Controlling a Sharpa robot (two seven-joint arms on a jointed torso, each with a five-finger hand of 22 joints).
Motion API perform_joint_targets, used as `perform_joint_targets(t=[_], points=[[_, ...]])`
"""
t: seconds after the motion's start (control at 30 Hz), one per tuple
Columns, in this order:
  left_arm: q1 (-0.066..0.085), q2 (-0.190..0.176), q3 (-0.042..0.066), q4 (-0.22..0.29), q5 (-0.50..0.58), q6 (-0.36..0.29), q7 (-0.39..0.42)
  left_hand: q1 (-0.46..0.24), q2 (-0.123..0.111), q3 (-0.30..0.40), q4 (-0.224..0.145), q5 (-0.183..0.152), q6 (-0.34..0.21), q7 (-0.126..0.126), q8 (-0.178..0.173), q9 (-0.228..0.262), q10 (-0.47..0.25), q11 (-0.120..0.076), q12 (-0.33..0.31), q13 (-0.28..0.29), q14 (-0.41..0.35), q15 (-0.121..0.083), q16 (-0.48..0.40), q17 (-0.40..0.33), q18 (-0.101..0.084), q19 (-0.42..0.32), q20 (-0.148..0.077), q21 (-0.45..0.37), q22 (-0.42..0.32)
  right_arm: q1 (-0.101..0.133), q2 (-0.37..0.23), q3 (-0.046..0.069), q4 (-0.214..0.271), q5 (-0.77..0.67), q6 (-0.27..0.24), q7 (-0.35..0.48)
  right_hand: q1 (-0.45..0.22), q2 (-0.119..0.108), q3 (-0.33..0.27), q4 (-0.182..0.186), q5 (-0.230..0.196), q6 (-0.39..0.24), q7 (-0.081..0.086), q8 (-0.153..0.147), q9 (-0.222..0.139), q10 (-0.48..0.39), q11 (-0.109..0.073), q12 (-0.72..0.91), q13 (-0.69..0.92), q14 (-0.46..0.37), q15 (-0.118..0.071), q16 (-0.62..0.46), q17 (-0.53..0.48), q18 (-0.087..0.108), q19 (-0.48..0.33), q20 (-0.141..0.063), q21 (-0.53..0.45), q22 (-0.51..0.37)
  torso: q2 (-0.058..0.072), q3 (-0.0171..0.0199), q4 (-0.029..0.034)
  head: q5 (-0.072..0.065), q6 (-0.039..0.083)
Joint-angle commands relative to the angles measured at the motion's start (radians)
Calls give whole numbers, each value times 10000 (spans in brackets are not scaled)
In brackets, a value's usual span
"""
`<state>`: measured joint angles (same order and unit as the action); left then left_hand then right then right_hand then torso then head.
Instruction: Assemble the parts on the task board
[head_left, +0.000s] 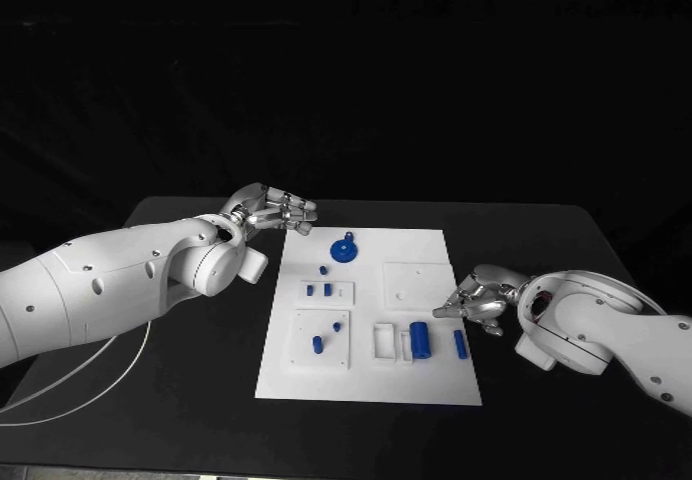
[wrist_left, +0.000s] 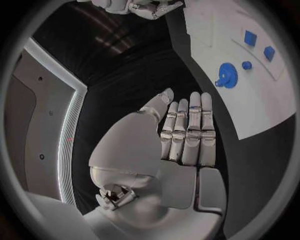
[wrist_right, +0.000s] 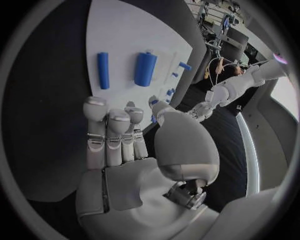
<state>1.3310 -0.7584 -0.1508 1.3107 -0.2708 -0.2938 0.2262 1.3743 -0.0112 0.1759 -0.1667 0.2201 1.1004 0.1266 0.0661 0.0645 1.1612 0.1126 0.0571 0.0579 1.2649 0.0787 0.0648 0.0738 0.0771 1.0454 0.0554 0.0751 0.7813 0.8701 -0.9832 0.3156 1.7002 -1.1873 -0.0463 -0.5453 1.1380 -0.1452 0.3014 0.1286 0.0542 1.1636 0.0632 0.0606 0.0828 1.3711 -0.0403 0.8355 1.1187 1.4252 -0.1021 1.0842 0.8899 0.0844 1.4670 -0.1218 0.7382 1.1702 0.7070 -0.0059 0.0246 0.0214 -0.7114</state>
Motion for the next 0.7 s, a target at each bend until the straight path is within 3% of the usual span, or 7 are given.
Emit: perform_joint_targets(t=[0.03, 0.2, 0.37, 0.7], points=[[-21, 38, -8, -12, 122, 191, 99, -11, 59, -23, 33, -65, -18, 27, -20, 3, -61, 1, 37, -4, -70, 23, -36, -8, 86, -9, 47, -69, -9, -4, 11, -15, 23, 529, 967, -1343, -213, -68, 79, 148, -59, -13, -17, 38, -19, 77, 20, 140, 189, 41, 26, 113, 288, -122, 343, -26, 130, 165, -46, 24, -34, -29, -83], [-40, 55, -25, -25, 138, 220, 93, -31, 60, -25, 47, -59, -22, 26, -21, 3, -64, 1, 37, -4, -72, 26, -36, -7, 85, 9, 50, -69, -102, -6, 86, -87, 53, 647, 954, -1494, -423, -245, 11, 296, -60, -108, 3, 28, -40, 114, 32, 254, 296, 80, 32, 199, 461, -124, 365, -23, 263, 276, -33, -3, 4, -63, -76], [-48, 52, -37, -28, 154, 245, 82, -31, 60, -25, 47, -59, -22, 26, -21, 3, -64, 1, 37, -4, -72, 26, -36, -7, 85, 9, 50, -69, -102, -7, 181, -253, 52, 973, 816, -1597, -601, -388, -112, 604, -59, -200, 16, 35, -45, 147, 44, 394, 439, 105, 36, 307, 684, -116, 383, -20, 411, 428, -25, -35, 18, -48, -123], [-52, 22, -45, -16, 162, 290, 62, -55, 71, -33, 91, -63, -28, 26, -21, 3, -74, 5, 37, -4, -82, 32, -37, -5, 80, 41, 54, -66, -292, -12, 475, -562, 4, 1344, 465, -1597, -549, -495, -456, 1137, -58, -302, 37, 40, -26, 172, 64, 498, 631, 146, 54, 341, 1049, -86, 391, 3, 498, 719, -18, -37, 2, 34, -219]])
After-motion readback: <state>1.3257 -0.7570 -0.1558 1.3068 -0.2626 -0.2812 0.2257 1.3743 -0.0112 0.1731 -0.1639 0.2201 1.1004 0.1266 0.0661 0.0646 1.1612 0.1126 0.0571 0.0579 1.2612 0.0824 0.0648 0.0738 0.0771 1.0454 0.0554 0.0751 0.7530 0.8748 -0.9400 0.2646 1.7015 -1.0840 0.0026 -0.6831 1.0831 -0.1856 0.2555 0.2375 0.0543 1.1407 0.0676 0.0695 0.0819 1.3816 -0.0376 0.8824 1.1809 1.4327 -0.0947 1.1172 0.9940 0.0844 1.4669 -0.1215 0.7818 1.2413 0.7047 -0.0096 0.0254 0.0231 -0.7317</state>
